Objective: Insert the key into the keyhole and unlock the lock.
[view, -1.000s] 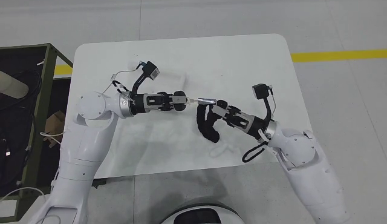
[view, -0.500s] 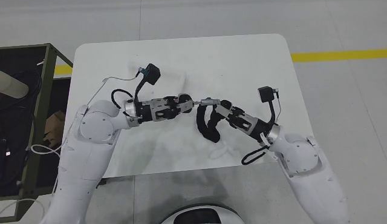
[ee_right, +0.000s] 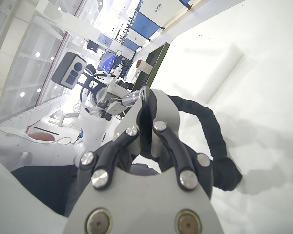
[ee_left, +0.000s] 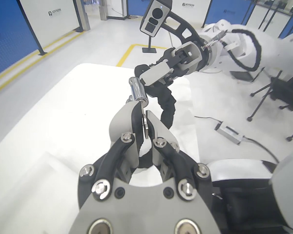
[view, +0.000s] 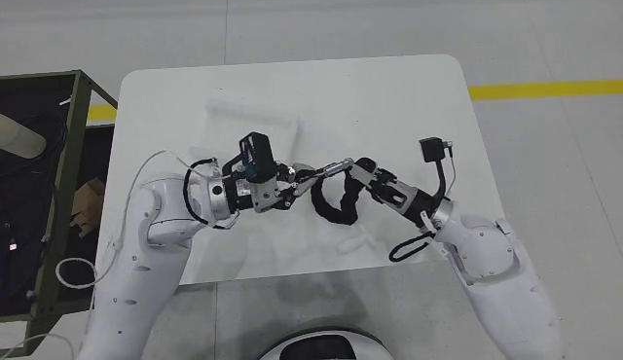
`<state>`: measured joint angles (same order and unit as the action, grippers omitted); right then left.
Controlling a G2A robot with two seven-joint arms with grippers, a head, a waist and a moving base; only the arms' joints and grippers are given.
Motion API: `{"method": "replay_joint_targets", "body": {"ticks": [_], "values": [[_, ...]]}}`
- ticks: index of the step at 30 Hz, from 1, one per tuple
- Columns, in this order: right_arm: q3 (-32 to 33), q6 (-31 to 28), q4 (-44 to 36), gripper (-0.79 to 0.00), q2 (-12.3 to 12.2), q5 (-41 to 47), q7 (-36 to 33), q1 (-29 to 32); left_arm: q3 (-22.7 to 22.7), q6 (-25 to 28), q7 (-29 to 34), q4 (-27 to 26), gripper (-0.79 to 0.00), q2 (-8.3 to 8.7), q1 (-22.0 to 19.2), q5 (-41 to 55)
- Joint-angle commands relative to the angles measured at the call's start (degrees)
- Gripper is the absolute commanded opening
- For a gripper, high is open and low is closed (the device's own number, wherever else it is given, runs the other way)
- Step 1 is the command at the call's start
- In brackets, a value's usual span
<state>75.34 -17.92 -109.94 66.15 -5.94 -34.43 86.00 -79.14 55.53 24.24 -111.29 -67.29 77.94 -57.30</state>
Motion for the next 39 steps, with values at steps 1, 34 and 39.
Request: {"method": "replay_joint_targets", "body": {"ticks": [1, 34, 39], "values": [[-0.3, 0.2, 0.0, -0.785, 0.0, -0.3, 0.3, -0.1, 0.4, -0.4, -7.2, -1.2, -0.785, -0.09, 0.4, -12.3], [-5.5, 21.4, 2.9, 0.0, 1.4, -19.2, 14.4, -1.0, -2.4, -28.1, 15.2, 21.0, 0.0, 1.49, -6.1, 66.2], [-8.1, 29.1, 2.6, 0.0, 2.3, -21.4, 16.9, -2.6, -2.4, -28.1, 15.2, 21.0, 0.0, 1.49, -6.1, 66.2]]}}
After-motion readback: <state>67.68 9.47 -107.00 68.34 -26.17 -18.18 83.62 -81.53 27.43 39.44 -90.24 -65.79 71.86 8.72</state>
